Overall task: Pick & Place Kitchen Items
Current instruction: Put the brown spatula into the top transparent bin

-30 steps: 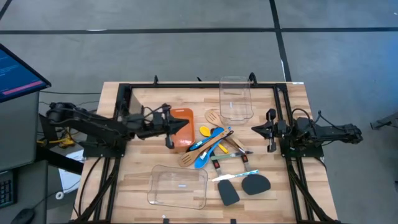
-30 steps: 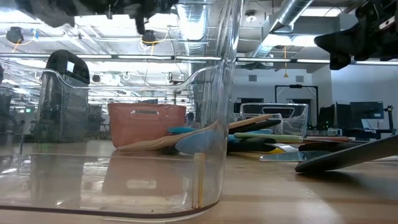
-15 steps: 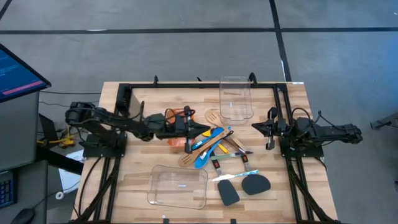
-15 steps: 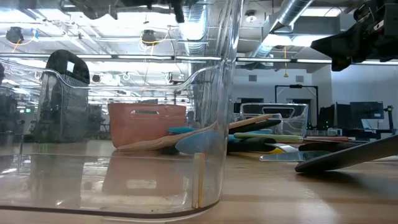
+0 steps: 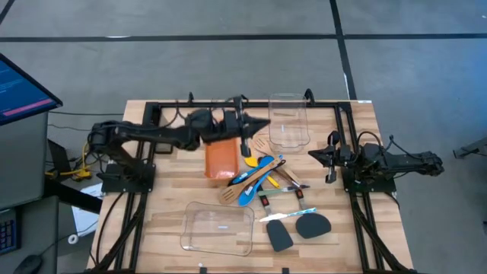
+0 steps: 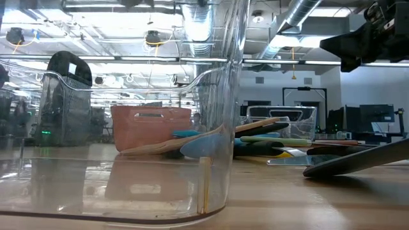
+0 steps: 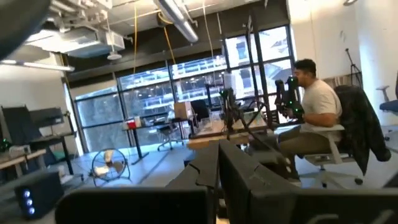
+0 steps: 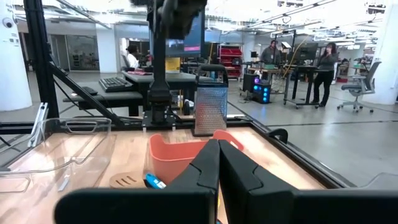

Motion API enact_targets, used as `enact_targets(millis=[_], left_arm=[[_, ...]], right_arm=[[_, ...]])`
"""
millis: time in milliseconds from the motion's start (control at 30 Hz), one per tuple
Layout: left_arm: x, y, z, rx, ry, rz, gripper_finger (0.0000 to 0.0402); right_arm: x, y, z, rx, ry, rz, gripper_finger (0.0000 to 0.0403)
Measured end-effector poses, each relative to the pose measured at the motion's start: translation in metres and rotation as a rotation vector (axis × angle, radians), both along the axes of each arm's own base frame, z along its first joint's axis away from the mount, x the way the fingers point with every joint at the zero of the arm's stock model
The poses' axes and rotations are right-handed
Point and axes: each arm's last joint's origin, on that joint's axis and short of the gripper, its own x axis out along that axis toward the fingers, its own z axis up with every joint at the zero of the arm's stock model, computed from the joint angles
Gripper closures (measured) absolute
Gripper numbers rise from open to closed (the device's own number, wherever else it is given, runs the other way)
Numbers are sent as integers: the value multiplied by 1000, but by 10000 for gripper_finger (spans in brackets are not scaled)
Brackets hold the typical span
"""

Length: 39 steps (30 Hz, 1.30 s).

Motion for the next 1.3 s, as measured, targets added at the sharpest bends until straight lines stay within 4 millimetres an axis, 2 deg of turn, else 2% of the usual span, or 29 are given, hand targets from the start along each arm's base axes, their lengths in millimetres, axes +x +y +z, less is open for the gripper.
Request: enact_targets(millis=[167, 267, 433, 567, 700, 833, 1033, 1300], left_arm=[[14, 8, 26, 12, 5, -22, 399], [32, 7, 26, 24, 22, -73, 399], [64, 8, 2, 3, 144, -109, 399], [79, 9, -39, -125, 377, -121, 399], [79, 7, -78, -280, 662, -107, 399], [69, 6, -99, -429, 878, -66, 399], [60, 3, -106, -509, 999, -29, 399], [59, -23, -108, -424, 1054, -73, 399]], right_arm=[[0, 0, 0, -17, 3, -3, 403], [0, 0, 0, -57, 9, -11, 403], [0, 0, 0, -66, 13, -16, 403], [0, 0, 0, -66, 14, -16, 403], [0, 0, 0, -66, 15, -16, 403], [0, 0, 0, -66, 16, -16, 403], [0, 0, 0, -66, 17, -19, 403], [0, 0, 0, -66, 17, -18, 403]])
